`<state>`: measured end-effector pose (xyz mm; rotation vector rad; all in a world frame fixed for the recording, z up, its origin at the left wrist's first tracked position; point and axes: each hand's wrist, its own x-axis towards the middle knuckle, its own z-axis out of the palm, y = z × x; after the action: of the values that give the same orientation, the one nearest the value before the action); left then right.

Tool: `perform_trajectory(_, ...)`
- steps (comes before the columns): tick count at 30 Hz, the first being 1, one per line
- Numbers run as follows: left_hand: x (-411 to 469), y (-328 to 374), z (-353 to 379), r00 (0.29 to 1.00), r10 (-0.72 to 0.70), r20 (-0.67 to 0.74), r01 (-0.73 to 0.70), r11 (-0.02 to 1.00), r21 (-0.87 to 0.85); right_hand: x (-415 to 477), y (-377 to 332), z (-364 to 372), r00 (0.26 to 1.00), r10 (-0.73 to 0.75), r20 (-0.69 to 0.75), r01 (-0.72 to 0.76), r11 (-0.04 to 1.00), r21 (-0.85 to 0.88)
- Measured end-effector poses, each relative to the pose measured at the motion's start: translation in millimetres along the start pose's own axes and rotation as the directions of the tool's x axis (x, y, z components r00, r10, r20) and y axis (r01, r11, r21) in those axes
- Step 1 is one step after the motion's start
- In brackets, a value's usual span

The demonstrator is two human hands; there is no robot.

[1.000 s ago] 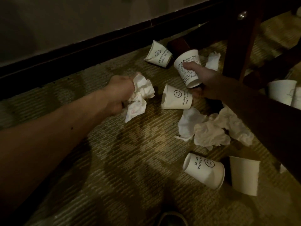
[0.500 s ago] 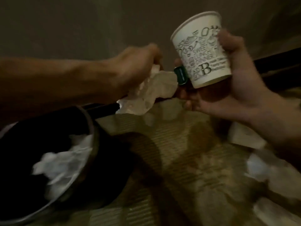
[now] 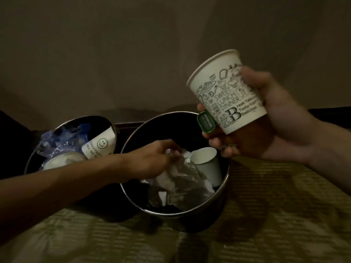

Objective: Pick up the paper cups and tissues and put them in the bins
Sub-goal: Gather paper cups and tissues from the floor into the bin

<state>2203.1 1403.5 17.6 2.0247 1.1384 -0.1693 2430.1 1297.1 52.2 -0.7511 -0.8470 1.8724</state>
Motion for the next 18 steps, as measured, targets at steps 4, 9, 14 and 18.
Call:
perform_trajectory(4,2,6,-10,0.986,0.154,-0.069,-0.153,0.988,0.010,10,12,11,0.999,0.049,0.016,-0.048,0.998,-0.045)
perform_trajectory(9,-3,22,-21,0.974,0.208,-0.093,-0.228,0.862,-0.452,16,10,14,0.993,0.061,0.098,-0.065,0.997,0.035)
perform_trajectory(14,-13,27,-23,0.953,0.272,0.135,-0.109,0.720,-0.685,24,6,27,0.967,0.042,0.252,-0.061,0.996,0.068)
perform_trajectory(18,-21,25,-35,0.953,0.287,0.094,-0.117,0.638,-0.761,25,7,31,0.949,0.024,0.315,-0.043,0.998,0.053)
